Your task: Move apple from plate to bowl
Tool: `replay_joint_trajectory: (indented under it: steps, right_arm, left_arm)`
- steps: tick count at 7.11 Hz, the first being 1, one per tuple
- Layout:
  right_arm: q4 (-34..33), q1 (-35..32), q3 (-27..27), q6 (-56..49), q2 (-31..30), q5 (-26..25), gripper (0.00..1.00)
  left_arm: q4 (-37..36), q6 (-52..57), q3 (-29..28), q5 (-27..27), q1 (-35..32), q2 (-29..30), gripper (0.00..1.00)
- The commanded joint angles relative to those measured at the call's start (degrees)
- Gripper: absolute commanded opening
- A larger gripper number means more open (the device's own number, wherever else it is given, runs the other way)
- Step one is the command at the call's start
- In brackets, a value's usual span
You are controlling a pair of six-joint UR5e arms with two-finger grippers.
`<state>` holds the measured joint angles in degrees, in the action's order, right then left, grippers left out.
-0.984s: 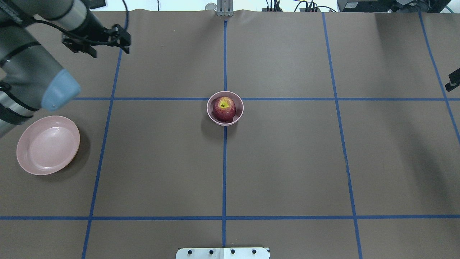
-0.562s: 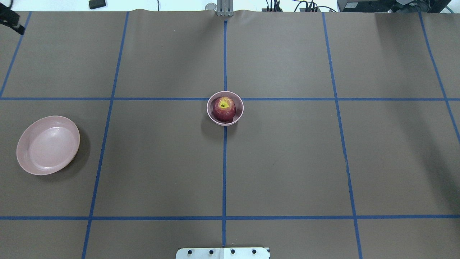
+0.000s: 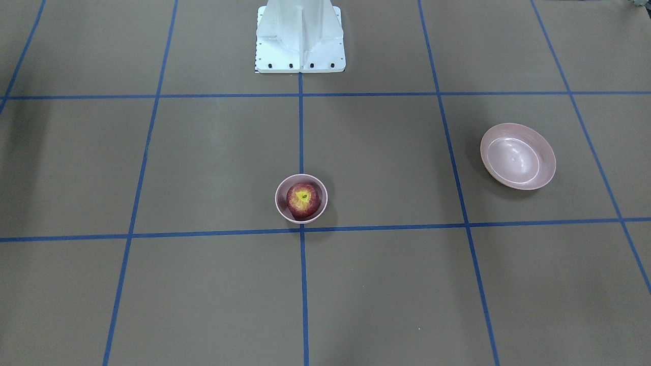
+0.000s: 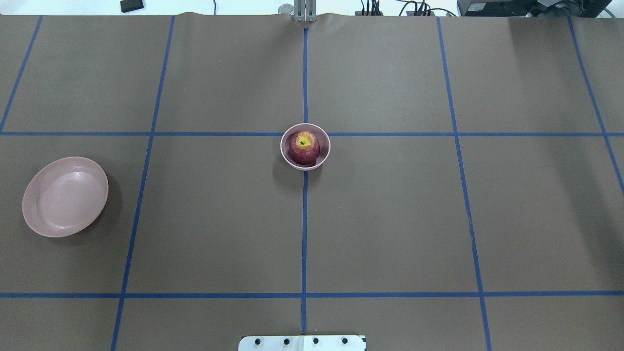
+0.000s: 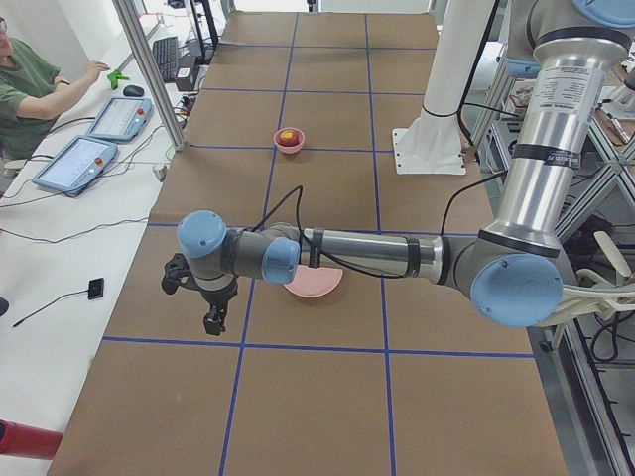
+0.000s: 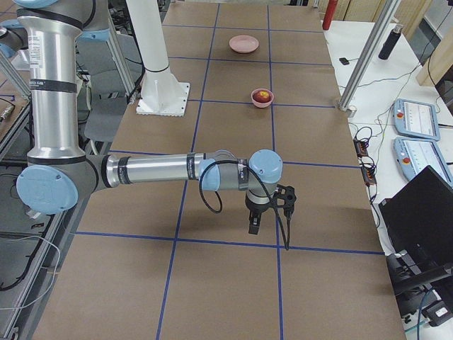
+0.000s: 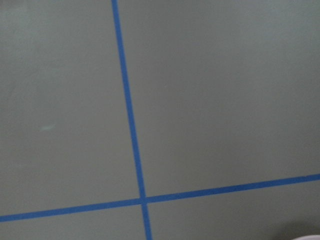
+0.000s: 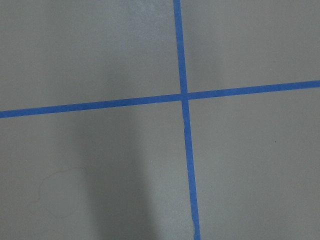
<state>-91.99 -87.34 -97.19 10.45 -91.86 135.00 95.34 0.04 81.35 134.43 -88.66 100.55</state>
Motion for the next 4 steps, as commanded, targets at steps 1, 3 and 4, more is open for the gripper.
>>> replay_joint_trajectory:
  steps: [1, 3, 4]
  right_arm:
    - [0.5, -0.1, 0.8, 0.0, -0.1, -1.8, 1.00]
    - [0.5, -0.1, 0.9, 0.5, 0.0, -1.9, 1.00]
    - [0.3, -0.1, 0.8, 0.5, -0.2, -1.8, 1.00]
  left_arm:
    - [-0.1, 0.1, -0.7, -0.4, -1.7, -1.9, 0.99]
    - [-0.3, -0.3, 2.9, -0.4, -2.3, -5.3, 0.99]
    - [-0.7, -0.7, 5.7, -0.4, -2.3, -7.4, 0.99]
